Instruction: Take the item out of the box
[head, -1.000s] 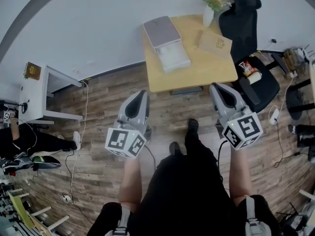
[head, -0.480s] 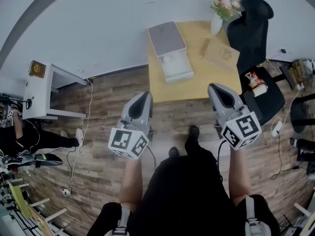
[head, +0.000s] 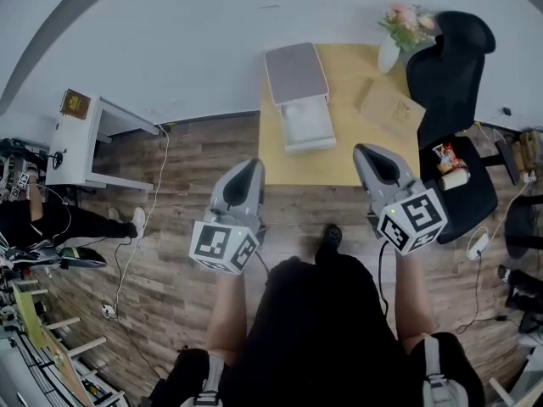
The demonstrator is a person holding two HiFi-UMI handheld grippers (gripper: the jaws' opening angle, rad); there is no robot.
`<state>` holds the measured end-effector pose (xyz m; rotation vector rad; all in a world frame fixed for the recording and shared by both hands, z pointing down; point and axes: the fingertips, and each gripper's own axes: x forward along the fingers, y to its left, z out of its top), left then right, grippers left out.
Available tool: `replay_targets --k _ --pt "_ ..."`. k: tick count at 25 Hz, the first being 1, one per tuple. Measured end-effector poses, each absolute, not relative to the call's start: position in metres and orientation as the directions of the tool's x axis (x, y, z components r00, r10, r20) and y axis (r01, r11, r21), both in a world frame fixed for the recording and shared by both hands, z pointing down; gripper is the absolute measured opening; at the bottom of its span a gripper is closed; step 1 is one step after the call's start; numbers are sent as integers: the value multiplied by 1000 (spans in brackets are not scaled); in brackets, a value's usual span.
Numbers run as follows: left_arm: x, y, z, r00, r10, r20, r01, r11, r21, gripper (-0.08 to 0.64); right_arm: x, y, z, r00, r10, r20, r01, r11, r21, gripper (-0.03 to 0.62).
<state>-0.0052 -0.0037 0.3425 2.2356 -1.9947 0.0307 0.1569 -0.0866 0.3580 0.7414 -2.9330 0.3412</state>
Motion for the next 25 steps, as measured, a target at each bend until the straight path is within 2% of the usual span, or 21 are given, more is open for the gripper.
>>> replay_targets --k 11,25 --pt "-11 -23 357 76 -987 143 -991 -59 118 8 140 -107 384 -902 -386 194 -423 878 -223 3" --pt "-60 -86 355 179 -977 118 -977 -163 135 8 95 -144 395 -853 -455 257 -508 835 -210 3"
